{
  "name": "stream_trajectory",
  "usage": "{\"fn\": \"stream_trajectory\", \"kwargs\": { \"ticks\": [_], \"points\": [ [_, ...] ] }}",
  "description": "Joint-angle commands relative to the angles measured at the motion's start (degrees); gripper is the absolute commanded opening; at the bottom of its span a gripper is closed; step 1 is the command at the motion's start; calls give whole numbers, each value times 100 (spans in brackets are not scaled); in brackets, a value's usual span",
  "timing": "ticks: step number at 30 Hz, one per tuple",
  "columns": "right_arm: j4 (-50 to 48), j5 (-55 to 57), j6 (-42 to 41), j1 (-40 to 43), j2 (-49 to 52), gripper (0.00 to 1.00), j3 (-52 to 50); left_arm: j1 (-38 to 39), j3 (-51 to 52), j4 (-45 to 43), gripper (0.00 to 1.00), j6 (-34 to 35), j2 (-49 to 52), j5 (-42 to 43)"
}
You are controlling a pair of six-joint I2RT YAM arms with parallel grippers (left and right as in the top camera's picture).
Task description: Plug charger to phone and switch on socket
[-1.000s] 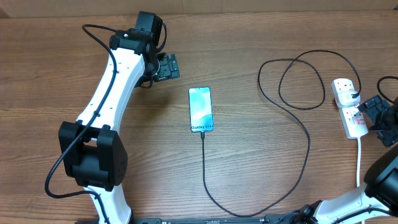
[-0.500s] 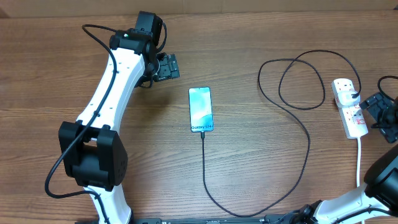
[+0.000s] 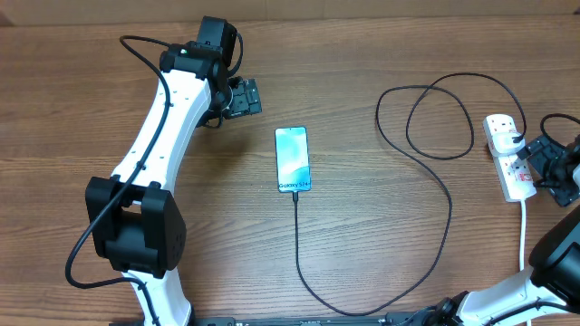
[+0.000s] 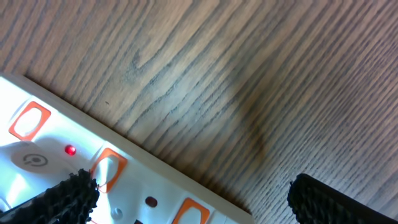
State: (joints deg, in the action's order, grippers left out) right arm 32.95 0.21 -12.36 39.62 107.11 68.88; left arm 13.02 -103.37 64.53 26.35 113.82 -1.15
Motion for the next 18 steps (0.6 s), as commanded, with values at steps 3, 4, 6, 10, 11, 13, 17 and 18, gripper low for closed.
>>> {"fn": "stream_trajectory", "kwargs": {
  "ticks": [3,4,6,10,11,13,17,18],
  "points": [
    [-144,-31,92,-28,-59,100,-33,13,-28,-9,100,-107,-68,-76],
    [-160,-33,92,-28,-59,100,-33,13,-28,-7,100,-107,-68,-74],
    [-168,-33,92,-28,-59,100,-33,13,-28,-7,100,-107,-68,-76],
    [-166,-33,92,-31,-57,100,-37,13,-28,-9,100,-107,-68,-74],
    [-166,-33,92,-28,-57,100,-42,13,-28,-9,100,-107,-68,-74],
    [-188,-33,92,-31,-57,100,-72,13,-28,-7,100,-107,-68,-74],
    [-323,-39,90,-31,-57,100,-197,13,-28,-7,100,-107,-68,-74],
    [-343,-42,90,-31,-57,100,-212,13,-28,-9,99,-107,-68,-76]
  ]
}}
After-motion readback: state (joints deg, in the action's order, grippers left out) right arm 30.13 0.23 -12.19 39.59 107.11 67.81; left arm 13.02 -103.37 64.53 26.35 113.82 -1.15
